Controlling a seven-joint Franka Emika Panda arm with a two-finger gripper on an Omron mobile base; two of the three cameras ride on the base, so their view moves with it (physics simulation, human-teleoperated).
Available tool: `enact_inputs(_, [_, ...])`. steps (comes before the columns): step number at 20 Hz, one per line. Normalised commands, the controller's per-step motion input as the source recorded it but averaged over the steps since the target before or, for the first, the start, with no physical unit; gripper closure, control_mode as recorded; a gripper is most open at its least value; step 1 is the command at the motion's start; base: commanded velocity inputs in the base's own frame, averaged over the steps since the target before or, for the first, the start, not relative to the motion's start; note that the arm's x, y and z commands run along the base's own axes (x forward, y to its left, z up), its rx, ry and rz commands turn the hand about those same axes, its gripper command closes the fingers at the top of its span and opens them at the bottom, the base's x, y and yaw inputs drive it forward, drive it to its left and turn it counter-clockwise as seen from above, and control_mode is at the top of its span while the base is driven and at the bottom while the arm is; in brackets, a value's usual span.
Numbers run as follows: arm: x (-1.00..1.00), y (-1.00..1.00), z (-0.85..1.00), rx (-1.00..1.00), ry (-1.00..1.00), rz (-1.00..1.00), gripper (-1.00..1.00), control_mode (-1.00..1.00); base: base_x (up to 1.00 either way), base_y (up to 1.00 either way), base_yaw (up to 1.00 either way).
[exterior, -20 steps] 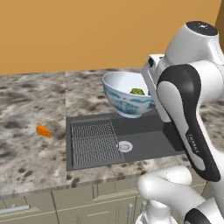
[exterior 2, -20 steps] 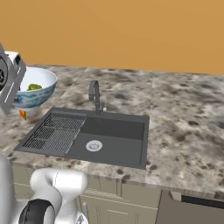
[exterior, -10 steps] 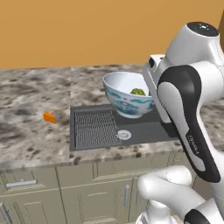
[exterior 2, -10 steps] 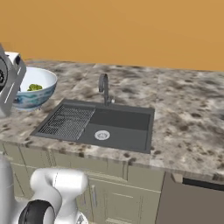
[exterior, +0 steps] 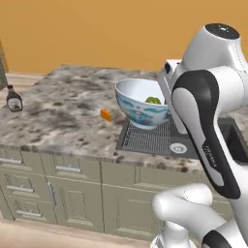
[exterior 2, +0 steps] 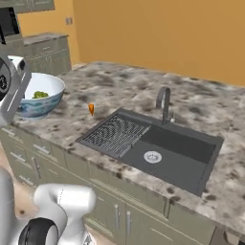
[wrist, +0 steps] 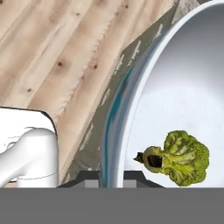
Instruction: Pick the broccoli from the sink and place it in the bowl. Then pick the bowl and place it in the microwave. Then close the microwave door and press the start button.
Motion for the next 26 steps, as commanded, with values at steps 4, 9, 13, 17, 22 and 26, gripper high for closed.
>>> enact_inputs(4, [0.0,0.0,0.0,0.0,0.0,0.0,1.0,1.0,0.0,0.36,0.65])
enact_inputs(9, [0.0,0.0,0.0,0.0,0.0,0.0,1.0,1.0,0.0,0.62,0.67])
enact_inputs(13, [0.0,0.0,0.0,0.0,0.0,0.0,1.0,1.0,0.15,0.65,0.64])
enact_inputs(17, [0.0,0.0,0.0,0.0,0.0,0.0,1.0,1.0,0.57,0.66,0.54])
enact_inputs(22, [0.0,0.0,0.0,0.0,0.0,0.0,1.0,1.0,0.95,0.64,0.46])
enact_inputs(26, [0.0,0.0,0.0,0.0,0.0,0.0,1.0,1.0,1.0,0.64,0.43])
